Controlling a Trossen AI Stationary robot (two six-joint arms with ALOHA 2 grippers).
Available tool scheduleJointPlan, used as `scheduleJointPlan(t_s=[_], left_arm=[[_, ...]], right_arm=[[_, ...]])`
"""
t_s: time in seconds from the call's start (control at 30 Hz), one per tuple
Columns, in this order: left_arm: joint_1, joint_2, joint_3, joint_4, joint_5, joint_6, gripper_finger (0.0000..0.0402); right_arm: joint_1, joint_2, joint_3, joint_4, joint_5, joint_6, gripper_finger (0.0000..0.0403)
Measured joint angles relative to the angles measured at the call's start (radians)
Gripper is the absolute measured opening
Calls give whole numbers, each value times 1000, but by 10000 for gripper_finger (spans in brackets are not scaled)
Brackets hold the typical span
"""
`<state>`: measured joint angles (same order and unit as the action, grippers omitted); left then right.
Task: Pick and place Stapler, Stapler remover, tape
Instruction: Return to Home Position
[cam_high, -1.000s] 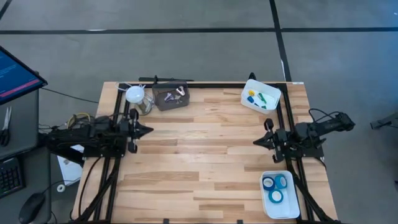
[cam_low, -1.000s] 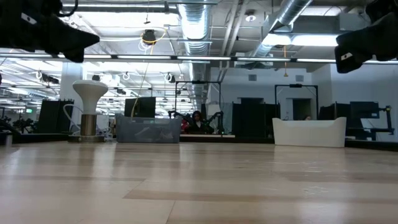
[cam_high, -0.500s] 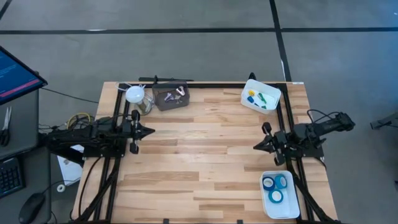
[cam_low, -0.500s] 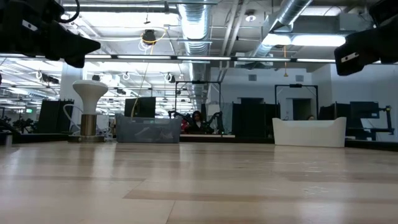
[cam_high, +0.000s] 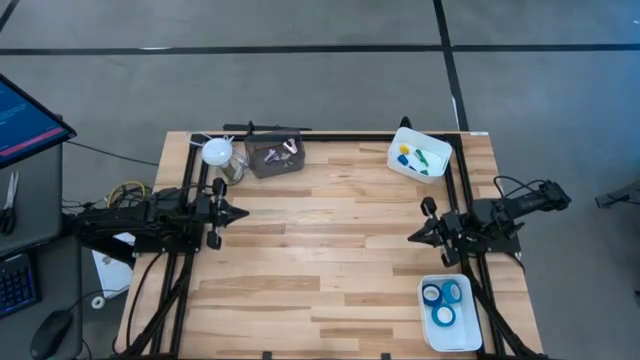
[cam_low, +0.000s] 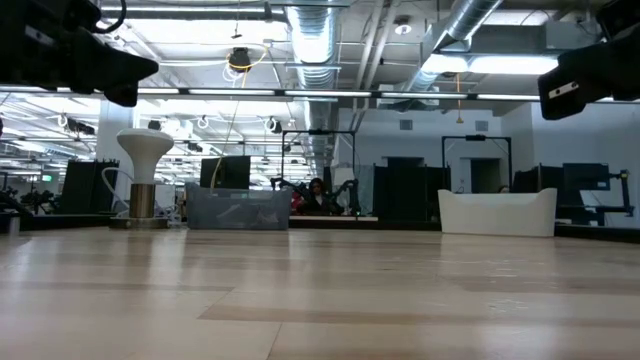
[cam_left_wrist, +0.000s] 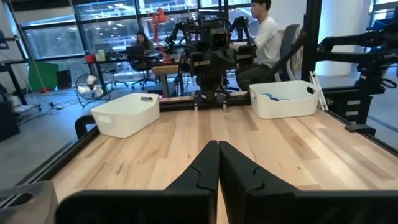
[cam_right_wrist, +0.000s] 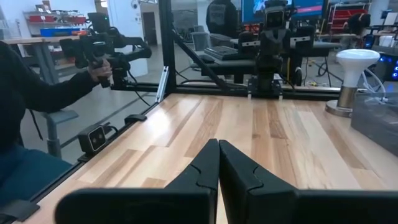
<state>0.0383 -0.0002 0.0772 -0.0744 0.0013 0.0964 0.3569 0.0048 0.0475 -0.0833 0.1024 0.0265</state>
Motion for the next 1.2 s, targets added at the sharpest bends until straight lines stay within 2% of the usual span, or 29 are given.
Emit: scheduleJointPlan(t_s=[0.27, 1.2], left_arm=[[0, 1, -74, 91, 7, -21, 1], [2, 8, -72, 113, 26, -26, 3]], right_arm=[[0, 0, 0, 0, 2, 9, 0], [1, 0, 0, -3, 3, -7, 0]])
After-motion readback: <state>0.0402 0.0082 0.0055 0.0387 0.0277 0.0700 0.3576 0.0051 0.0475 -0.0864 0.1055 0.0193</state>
